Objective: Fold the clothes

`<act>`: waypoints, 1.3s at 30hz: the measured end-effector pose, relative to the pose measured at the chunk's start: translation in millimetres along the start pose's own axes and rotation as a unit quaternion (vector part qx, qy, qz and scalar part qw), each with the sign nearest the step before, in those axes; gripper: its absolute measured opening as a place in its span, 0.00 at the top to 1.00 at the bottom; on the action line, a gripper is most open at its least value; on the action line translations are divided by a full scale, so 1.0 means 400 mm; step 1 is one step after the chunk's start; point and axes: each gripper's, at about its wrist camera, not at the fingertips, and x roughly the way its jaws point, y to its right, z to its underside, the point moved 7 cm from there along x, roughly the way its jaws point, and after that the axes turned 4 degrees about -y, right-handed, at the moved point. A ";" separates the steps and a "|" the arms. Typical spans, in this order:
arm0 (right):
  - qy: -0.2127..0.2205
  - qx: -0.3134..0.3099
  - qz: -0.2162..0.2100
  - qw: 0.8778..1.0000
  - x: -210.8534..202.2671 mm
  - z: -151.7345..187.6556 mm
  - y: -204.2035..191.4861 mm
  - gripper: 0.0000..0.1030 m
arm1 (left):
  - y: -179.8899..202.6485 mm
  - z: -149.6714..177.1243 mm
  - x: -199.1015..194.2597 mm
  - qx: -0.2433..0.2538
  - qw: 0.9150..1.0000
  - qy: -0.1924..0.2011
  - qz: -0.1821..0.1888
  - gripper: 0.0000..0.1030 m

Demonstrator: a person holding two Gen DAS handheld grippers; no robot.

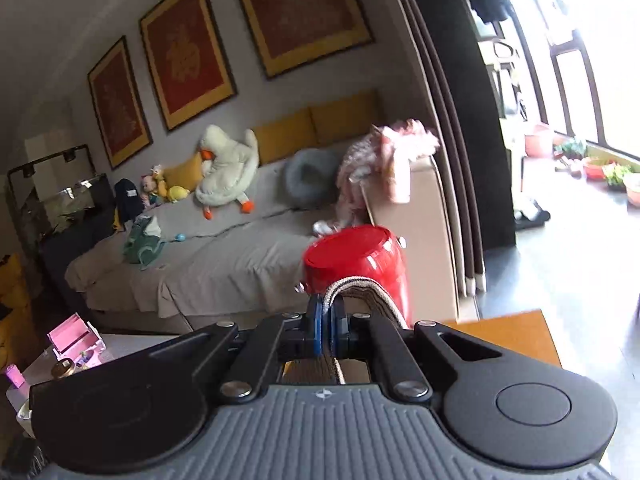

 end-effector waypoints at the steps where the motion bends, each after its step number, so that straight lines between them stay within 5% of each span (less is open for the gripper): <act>1: -0.017 0.013 0.003 1.000 0.015 0.025 0.029 0.96 | -0.005 -0.015 -0.002 -0.002 1.000 0.002 0.002 0.00; 7: -0.092 0.078 0.026 0.992 0.097 0.174 0.160 0.96 | 0.033 -0.100 -0.007 0.050 0.998 0.028 0.012 0.00; 13: -0.114 0.079 0.048 0.989 0.129 0.236 0.205 0.95 | 0.076 -0.087 0.136 0.099 0.995 0.026 0.009 0.00; 17: -0.123 0.064 0.061 0.989 0.146 0.259 0.219 0.97 | 0.062 -0.040 0.230 0.080 0.997 -0.018 0.006 0.00; 23: -0.135 0.039 0.081 0.987 0.173 0.289 0.237 0.98 | 0.059 -0.003 0.198 0.035 0.999 -0.025 0.004 0.00; 26: -0.139 0.014 0.093 0.986 0.177 0.278 0.209 0.96 | 0.059 0.001 0.164 0.036 0.999 -0.008 -0.021 0.00; 30: -0.106 0.003 0.070 0.992 0.135 0.207 0.155 0.96 | 0.040 -0.033 0.165 0.127 0.983 0.011 -0.135 0.00; 35: -0.020 -0.031 0.011 0.999 0.049 0.032 0.038 0.96 | 0.039 -0.050 0.236 0.168 0.974 -0.038 -0.145 0.00; 39: 0.043 -0.053 -0.029 0.997 -0.022 -0.080 -0.025 0.96 | -0.021 -0.079 0.240 0.115 0.976 -0.030 -0.181 0.00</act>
